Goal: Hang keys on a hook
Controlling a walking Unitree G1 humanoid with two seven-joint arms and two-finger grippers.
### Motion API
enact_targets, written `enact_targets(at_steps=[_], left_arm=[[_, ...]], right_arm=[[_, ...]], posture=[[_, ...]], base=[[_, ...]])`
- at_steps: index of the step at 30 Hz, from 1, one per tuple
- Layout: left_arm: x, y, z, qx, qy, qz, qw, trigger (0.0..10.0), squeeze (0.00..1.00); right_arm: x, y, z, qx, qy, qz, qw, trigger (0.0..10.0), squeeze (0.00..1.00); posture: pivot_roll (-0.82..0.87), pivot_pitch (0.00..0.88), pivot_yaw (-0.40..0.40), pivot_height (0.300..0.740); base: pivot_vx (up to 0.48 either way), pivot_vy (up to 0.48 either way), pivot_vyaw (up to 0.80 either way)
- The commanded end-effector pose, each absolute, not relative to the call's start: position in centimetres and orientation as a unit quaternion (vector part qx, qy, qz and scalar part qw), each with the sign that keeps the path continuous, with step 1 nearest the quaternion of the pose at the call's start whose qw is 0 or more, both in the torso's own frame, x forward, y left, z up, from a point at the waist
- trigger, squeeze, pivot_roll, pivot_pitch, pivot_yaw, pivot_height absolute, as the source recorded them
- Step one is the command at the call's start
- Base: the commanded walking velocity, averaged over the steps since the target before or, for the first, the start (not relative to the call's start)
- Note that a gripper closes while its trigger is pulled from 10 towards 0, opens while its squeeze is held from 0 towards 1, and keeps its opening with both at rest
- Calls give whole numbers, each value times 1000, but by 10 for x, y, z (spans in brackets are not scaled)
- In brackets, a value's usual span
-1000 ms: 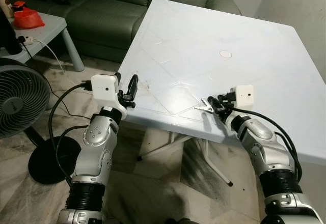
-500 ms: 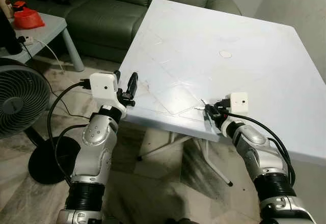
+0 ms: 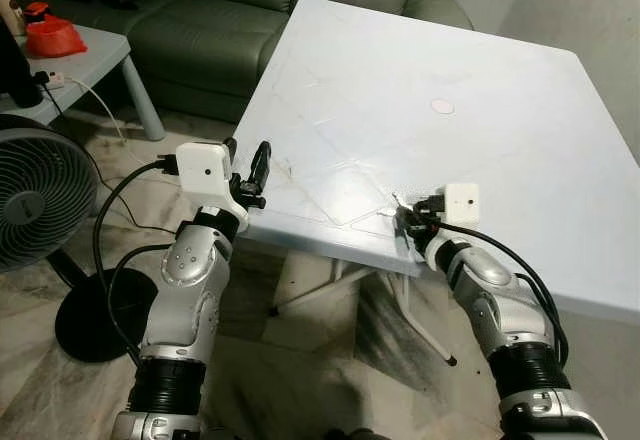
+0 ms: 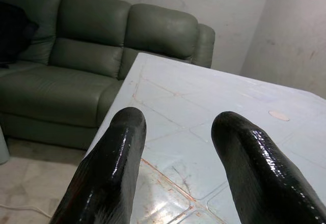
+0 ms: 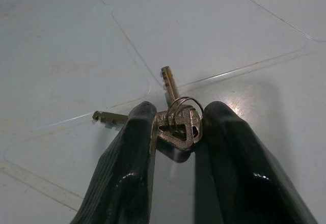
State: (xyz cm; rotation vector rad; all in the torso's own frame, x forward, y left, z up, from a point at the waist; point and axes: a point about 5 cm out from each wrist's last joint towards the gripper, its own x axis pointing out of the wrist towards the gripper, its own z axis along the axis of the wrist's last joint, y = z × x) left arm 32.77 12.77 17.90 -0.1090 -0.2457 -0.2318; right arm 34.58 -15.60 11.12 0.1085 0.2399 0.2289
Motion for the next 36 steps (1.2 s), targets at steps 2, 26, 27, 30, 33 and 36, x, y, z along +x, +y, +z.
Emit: enact_targets(at_steps=[2,26,27,30,33,36], left_arm=[[326,126,180,-55,-124,-120,984,10000,0],[326,126,181,-54,-125,-122,983,10000,0],[326,125,182,-54,-125,-122,983,10000,0],[326,125,182,-54,-125,-122,983,10000,0],[326,125,181,-55,-125,-123,983,10000,0],[326,125,181,-55,-124,-122,983,10000,0]], right_arm=[[345,-158,112,50,118,101,987,10000,0],[347,-165,112,22,114,32,993,0,0],[347,-166,113,23,114,31,993,0,0],[348,-166,113,24,113,33,993,0,0],[348,-167,113,24,112,29,993,0,0],[348,-167,113,28,111,33,993,0,0]], posture=[[17,131,-92,740],[23,125,-91,740],[23,128,-92,740],[23,129,-92,740],[23,129,-91,740],[24,129,-92,740]], base=[[0,0,0],[0,0,0],[0,0,0],[0,0,0],[0,0,0],[0,0,0]])
